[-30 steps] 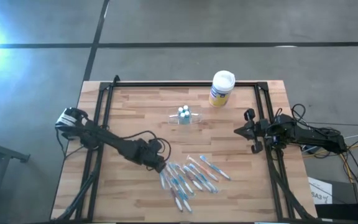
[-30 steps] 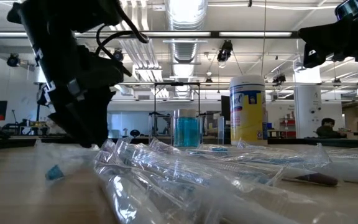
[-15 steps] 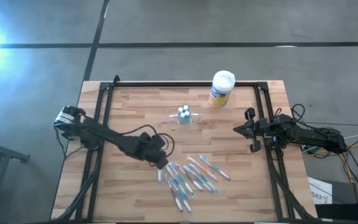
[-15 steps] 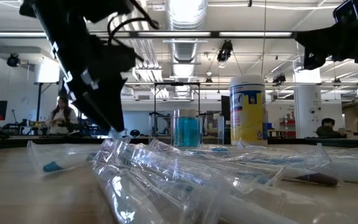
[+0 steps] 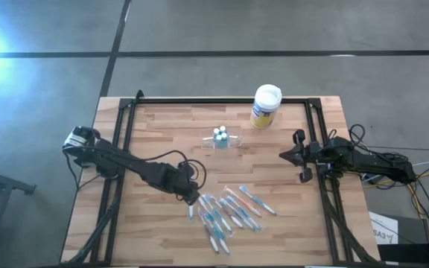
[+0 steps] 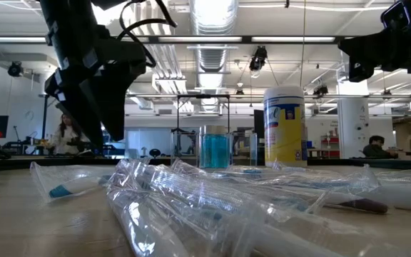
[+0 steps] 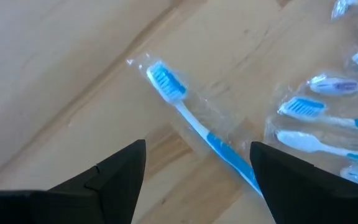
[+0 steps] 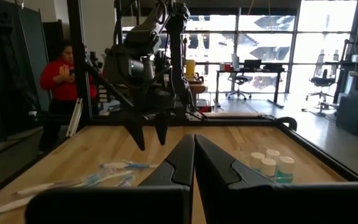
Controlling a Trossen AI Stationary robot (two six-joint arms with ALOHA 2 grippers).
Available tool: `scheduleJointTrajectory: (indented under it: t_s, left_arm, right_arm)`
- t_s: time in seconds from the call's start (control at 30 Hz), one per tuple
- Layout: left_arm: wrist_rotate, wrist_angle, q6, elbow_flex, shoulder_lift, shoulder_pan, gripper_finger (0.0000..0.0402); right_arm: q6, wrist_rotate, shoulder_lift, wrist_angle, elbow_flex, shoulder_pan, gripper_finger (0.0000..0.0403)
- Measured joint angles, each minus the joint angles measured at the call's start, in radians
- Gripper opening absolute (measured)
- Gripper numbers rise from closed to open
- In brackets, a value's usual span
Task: Pick & Place toothbrushing station
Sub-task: Put the blue toothbrush into the transparent organizer
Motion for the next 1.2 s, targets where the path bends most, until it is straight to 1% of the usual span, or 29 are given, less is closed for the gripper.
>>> scheduleJointTrajectory:
  t_s: [0.17,0.4,0.57,0.73,0.83,0.9,1.0,1.2]
  left_arm:
    - [-0.017,0.009,-0.008,0.0,0.012,0.004,0.0291]
    - [-0.003,0.059,0.035,0.004,0.11,0.041,0.0291]
    - [-0.016,0.059,0.088,0.031,0.174,0.083,0.0291]
    - [0.004,0.057,0.155,0.069,0.231,0.114,0.0291]
    - [0.006,0.027,0.206,0.095,0.258,0.119,0.0285]
    - [0.007,-0.004,0.235,0.116,0.269,0.12,0.0275]
    - [-0.003,-0.042,0.263,0.139,0.271,0.12,0.025]
    - [-0.001,-0.067,0.319,0.174,0.27,0.122,0.0179]
  right_arm:
    - [0.0,0.0,0.002,0.0,-0.001,0.0,0.0008]
    - [-0.004,0.0,0.002,0.001,-0.001,0.0,0.0008]
    - [-0.005,0.001,0.002,0.002,-0.001,0.0,0.0008]
    - [-0.005,0.005,0.002,0.002,-0.001,0.0,0.0008]
    - [-0.005,0.005,0.003,0.0,-0.001,0.0,0.0008]
    - [-0.005,0.007,0.007,0.0,-0.001,0.0,0.0008]
    - [-0.005,0.008,0.017,0.0,-0.002,0.0,0.0008]
    - [-0.005,0.023,0.028,0.001,-0.002,-0.001,0.0008]
